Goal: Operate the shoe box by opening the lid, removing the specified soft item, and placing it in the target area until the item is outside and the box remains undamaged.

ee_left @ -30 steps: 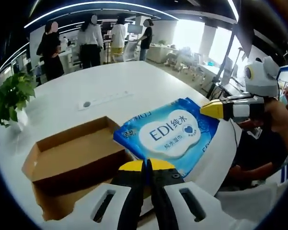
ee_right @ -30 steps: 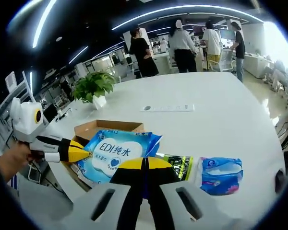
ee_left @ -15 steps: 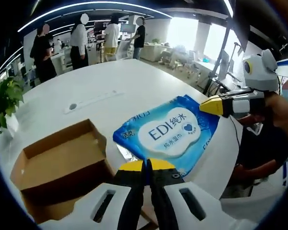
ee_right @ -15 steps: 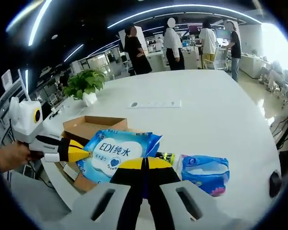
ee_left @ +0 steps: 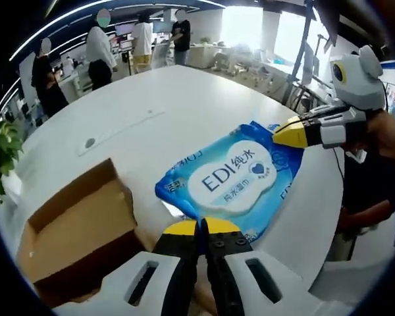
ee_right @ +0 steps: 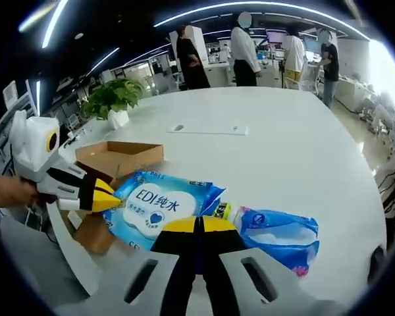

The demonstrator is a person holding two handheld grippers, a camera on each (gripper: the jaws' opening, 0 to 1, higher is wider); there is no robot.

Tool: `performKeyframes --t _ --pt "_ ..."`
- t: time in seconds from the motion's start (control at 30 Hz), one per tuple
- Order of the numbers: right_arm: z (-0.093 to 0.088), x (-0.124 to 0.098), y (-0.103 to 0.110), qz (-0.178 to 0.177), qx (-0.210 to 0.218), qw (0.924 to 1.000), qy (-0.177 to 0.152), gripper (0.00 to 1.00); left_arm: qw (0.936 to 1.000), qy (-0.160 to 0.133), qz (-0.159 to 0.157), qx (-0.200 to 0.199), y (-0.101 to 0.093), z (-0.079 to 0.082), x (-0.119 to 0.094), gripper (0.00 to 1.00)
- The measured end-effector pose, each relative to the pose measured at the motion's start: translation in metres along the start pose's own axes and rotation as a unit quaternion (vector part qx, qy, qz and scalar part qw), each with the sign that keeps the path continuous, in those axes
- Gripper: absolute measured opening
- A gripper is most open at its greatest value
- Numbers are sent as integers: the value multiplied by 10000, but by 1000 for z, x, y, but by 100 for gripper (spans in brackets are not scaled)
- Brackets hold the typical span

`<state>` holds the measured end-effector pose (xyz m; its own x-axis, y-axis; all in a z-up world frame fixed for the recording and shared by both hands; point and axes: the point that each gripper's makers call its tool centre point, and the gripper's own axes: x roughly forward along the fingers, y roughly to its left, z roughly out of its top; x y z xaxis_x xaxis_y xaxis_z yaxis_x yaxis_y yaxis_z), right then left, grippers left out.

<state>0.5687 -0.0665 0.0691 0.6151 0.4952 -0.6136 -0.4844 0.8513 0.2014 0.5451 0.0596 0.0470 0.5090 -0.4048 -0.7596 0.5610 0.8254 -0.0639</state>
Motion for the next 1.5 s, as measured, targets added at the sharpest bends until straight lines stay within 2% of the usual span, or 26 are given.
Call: performKeyframes --t 0.33,0.63,0.9,1.0,1.13,1.5 --pt "-9 21 -16 -55 -118 9998 166 0 9992 309 34 243 2 -4 17 0" --pt "-26 34 -18 -92 -222 9992 331 0 9971 607 62 466 5 -15 29 0" --pt "-35 42 -24 -168 -232 9989 376 0 9961 674 87 570 5 -19 34 0" --pt "-35 44 -24 -186 -292 9988 353 0 9960 614 149 633 9 -17 37 0" --pt "-39 48 -25 -223 -350 9983 414 0 9955 705 99 623 7 -22 41 0" --pt "-43 50 -27 -227 -591 9973 364 1 9922 700 193 1012 8 -24 44 1"
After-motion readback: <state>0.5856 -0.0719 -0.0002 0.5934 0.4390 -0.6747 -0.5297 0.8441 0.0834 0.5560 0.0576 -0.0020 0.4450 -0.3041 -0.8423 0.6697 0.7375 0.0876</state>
